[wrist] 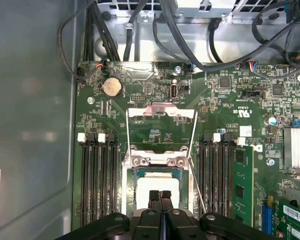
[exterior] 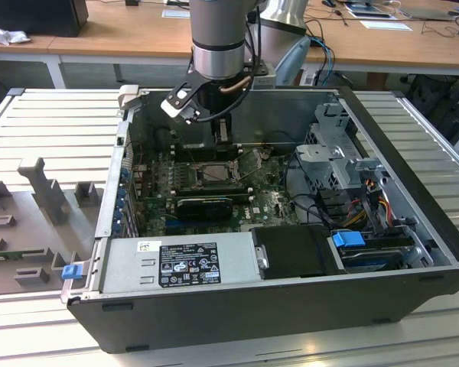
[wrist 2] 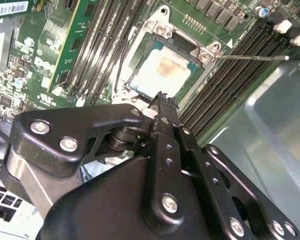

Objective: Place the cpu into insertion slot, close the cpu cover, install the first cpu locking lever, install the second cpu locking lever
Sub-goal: 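Close the cpu cover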

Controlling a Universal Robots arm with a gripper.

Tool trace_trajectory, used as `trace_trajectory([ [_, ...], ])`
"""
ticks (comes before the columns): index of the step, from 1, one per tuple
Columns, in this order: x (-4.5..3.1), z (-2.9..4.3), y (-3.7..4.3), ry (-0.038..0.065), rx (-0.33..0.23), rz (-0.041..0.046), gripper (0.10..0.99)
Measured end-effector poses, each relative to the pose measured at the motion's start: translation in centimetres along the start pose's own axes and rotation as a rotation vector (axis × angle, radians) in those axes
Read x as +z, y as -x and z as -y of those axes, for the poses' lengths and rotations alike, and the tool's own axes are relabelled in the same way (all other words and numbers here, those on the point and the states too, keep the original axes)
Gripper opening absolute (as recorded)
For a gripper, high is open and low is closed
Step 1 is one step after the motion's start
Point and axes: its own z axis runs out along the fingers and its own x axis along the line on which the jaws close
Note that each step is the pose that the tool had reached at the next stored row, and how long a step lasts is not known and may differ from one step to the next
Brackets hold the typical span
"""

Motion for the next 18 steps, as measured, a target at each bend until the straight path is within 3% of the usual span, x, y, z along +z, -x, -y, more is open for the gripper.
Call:
trace_trajectory([
  [10,-0.18,-0.59,-0.02,0.0,0.0,0.0018,0.106],
  [18,-0.97,-0.66,-0.07,0.0,0.0,0.0045,0.106],
])
